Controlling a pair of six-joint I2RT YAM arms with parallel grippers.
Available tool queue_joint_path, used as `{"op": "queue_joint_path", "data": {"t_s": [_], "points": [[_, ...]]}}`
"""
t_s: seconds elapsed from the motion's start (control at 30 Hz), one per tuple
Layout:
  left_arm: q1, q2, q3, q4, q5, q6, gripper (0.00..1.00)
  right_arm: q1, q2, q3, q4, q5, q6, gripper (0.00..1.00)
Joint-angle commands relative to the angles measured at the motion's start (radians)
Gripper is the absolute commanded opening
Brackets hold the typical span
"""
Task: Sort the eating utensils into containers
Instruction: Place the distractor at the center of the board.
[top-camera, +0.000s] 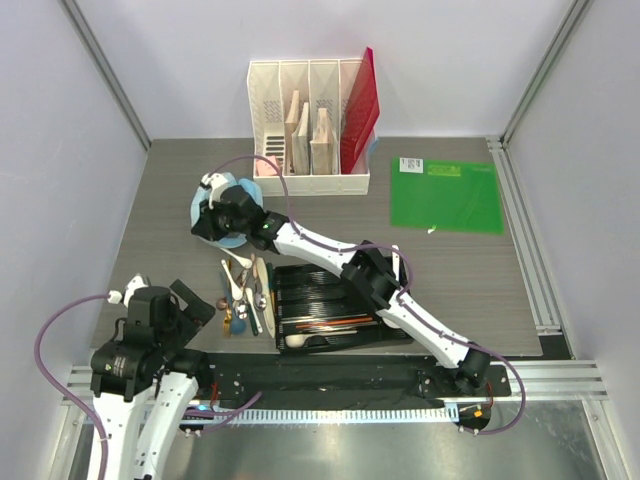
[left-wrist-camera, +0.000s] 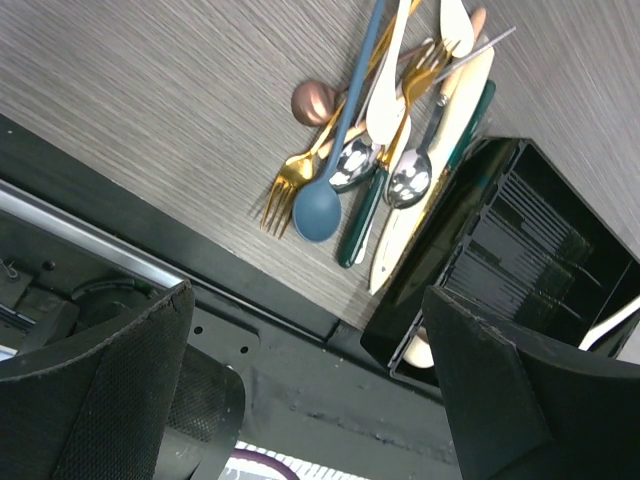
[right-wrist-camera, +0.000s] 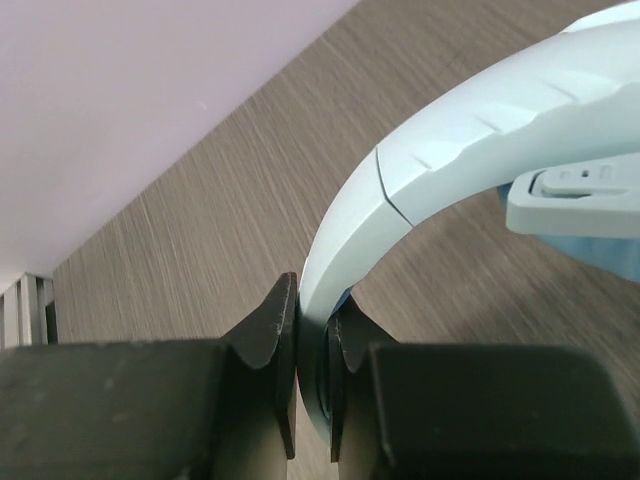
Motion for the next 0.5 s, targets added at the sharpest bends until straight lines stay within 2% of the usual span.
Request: {"op": "queue_joint_path", "data": {"t_s": [0.0,0.17,0.2,0.23,0.3,0.47], "points": [[0.005,-0.008,0.02,-0.01,0.039,0.033,0.95,-0.008,0.018,0.063,0.165,0.04,0.024,0.01],[0.005,-0.004,0.006,0.01,0.035,0.039,0.96,-0.008,0.02,0.042,0.174,0.044,0.021,0.03],[0.007,-0.007,0.006,0.012,0.032,0.038,0.96,-0.007,0.025,0.046,0.172,0.044,0.021,0.13],[0.005,-0.007,0.006,0.01,0.027,0.038,0.96,-0.007,0.029,0.049,0.174,0.041,0.024,0.15],[0.005,-0.008,0.008,0.01,0.016,0.033,0.97,-0.008,0.041,0.062,0.174,0.04,0.028,0.25],[0.005,-0.007,0.012,0.001,0.01,0.024,0.97,-0.008,0.048,0.016,0.183,0.035,0.021,0.43]]}}
